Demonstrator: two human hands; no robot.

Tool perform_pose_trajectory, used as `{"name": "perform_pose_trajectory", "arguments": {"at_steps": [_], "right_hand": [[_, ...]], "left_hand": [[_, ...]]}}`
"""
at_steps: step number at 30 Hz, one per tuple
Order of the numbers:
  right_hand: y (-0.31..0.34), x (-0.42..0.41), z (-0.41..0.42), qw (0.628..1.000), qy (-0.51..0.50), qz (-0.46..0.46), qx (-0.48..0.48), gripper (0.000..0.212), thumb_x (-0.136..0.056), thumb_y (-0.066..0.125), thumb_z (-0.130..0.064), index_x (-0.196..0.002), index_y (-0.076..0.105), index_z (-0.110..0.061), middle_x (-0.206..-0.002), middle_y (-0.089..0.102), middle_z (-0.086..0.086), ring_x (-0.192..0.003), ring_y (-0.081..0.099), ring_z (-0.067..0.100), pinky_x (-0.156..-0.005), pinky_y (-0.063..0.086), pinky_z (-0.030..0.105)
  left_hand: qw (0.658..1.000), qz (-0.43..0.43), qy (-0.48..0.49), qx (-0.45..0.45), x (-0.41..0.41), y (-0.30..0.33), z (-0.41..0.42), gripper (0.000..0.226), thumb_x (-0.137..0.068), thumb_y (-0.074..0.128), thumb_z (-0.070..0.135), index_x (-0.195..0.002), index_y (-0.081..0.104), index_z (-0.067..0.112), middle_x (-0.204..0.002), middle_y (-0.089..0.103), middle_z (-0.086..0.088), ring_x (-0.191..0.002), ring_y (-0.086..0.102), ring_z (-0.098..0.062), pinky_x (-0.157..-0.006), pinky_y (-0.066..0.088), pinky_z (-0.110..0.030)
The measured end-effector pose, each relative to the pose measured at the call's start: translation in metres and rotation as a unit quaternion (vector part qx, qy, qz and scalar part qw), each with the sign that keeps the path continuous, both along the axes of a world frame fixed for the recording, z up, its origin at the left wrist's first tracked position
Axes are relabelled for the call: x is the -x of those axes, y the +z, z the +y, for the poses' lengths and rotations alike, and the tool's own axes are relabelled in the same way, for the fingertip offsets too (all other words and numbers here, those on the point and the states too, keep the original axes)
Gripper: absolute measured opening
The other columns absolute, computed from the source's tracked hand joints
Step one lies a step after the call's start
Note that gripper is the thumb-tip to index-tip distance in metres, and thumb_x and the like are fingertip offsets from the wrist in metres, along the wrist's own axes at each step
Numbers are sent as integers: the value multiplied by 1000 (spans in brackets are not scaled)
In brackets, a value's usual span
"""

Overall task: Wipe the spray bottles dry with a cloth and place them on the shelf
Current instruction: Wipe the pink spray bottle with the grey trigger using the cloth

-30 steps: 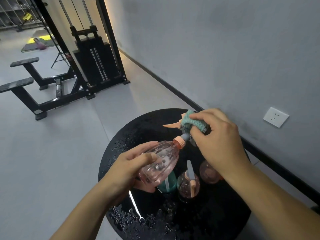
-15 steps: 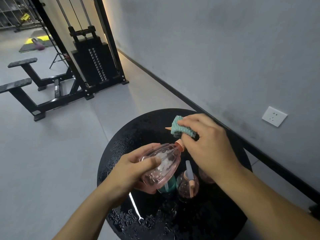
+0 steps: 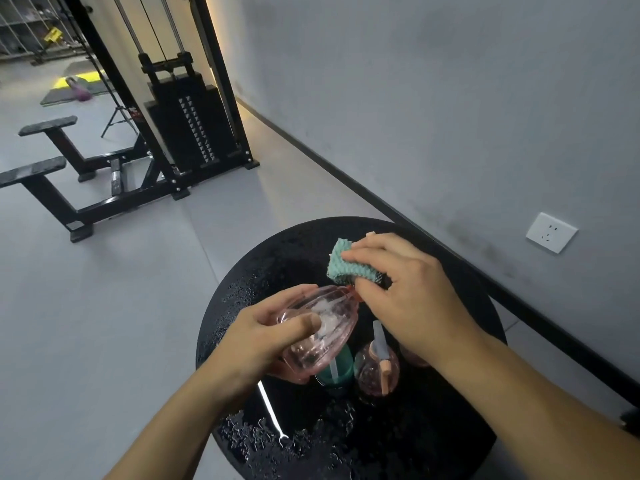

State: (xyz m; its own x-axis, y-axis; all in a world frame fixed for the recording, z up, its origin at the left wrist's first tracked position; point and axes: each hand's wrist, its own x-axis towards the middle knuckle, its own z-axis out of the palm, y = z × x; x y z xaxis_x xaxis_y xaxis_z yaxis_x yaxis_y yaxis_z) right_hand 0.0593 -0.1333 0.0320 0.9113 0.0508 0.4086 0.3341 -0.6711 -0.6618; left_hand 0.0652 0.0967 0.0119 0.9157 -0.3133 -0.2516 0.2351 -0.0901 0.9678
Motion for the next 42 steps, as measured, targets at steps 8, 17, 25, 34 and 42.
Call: {"name": "perform_pose_trajectory", "arguments": {"at_steps": [8, 17, 25, 34, 42], "right_hand": [[0, 2, 3, 1000, 14, 7, -3, 38, -94, 69, -8, -127, 72, -26, -126, 58, -22, -116, 42, -26, -92, 36, -4], [3, -7, -18, 990, -116, -66, -49, 34, -91, 72, -4, -122, 75, -17, -121, 62, -9, -109, 59, 0, -92, 46, 3], [3, -6, -12, 994, -86, -7, -61, 26, -88, 70, -11, -109, 78, -23, -108, 66, -15, -95, 63, -3, -75, 46, 3], [3, -5, -12, 995, -83, -23, -54, 27, -88, 72, -10, -112, 78, -20, -111, 65, -13, -100, 61, -7, -77, 45, 1], [3, -4, -10, 994, -82, -33, -68, 29, -91, 72, -9, -117, 77, -20, -114, 66, -12, -104, 61, -7, -79, 44, 0]], "left_hand": [[1000, -3, -3, -9, 1, 1, -1, 48, -86, 87, 24, -130, 74, 36, -119, 81, -6, -97, 80, -37, -82, 64, -58], [999, 10, 25, 32, -2, 5, 4, 47, -76, 81, 30, -123, 78, 37, -119, 80, -8, -86, 78, -33, -75, 62, -49], [997, -12, 47, 52, -1, 10, 7, 64, -61, 83, 46, -124, 78, 39, -123, 78, -6, -93, 79, -35, -72, 64, -51], [998, -10, 40, 43, 0, 10, 4, 55, -69, 83, 36, -124, 78, 37, -124, 78, -6, -94, 79, -36, -68, 63, -46], [998, -7, 44, 53, 0, 11, 2, 56, -69, 82, 38, -125, 77, 37, -122, 79, -7, -96, 79, -39, -68, 63, -46]]}}
